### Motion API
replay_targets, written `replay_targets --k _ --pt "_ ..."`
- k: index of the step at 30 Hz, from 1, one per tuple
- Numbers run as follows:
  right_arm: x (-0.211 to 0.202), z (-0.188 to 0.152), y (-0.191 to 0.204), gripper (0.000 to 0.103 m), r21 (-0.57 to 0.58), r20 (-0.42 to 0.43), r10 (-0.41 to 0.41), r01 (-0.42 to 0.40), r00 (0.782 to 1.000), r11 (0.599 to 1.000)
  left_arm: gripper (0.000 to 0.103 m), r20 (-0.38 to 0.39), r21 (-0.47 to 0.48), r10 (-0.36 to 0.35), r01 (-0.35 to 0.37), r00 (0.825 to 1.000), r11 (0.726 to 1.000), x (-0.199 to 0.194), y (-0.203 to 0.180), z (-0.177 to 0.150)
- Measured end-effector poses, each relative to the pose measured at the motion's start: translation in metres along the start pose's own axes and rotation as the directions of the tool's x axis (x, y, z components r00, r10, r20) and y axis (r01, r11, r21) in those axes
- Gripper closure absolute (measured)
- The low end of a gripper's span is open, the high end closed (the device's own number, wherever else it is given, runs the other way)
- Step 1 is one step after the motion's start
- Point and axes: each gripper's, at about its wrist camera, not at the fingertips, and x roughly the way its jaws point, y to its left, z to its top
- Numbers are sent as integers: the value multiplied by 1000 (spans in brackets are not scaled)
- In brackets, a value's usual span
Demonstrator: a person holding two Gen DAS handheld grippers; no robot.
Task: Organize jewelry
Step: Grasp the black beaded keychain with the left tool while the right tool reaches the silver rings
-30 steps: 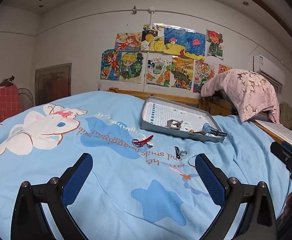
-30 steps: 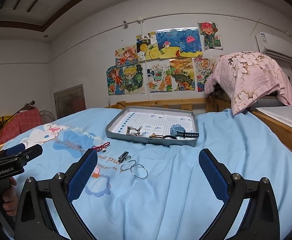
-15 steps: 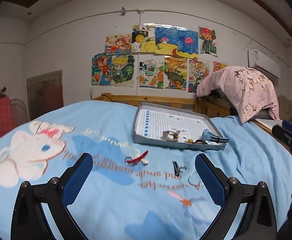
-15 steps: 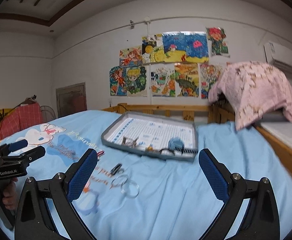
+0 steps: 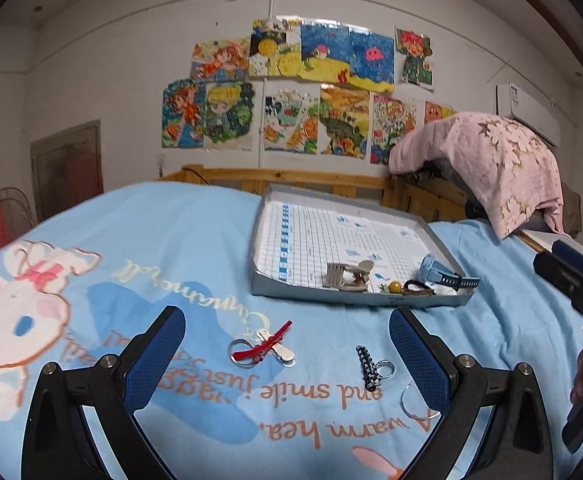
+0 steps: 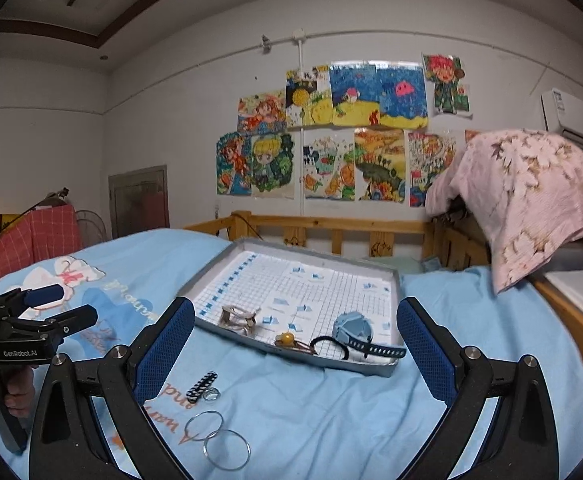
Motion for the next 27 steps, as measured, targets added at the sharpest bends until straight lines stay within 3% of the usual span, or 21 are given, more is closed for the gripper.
replay_targets --k 7,14,17,19,21,25,27 --pt "26 -25 2 4 5 -95 10 -9 995 1000 0 -91 3 -40 40 995 999 33 -4 -9" --pt "44 -49 0 4 43 -195 75 -67 978 997 0 -176 17 -113 118 978 993 58 -11 -16" --pt "50 -55 0 4 54 -223 105 -95 969 994 11 -194 26 -145 153 970 988 64 -14 -22" --pt "54 -59 2 11 53 -244 122 -112 962 992 18 -213 32 -162 172 964 985 69 -17 -26" --pt "58 -63 4 29 58 -272 136 -125 953 990 27 -229 31 -187 199 955 980 72 -18 -31" --pt "64 -74 8 39 77 -330 180 -163 927 984 41 -258 13 -255 267 932 964 77 -19 -37" --pt "65 -76 11 49 73 -343 196 -182 919 981 53 -282 -2 -287 299 915 954 83 -20 -38"
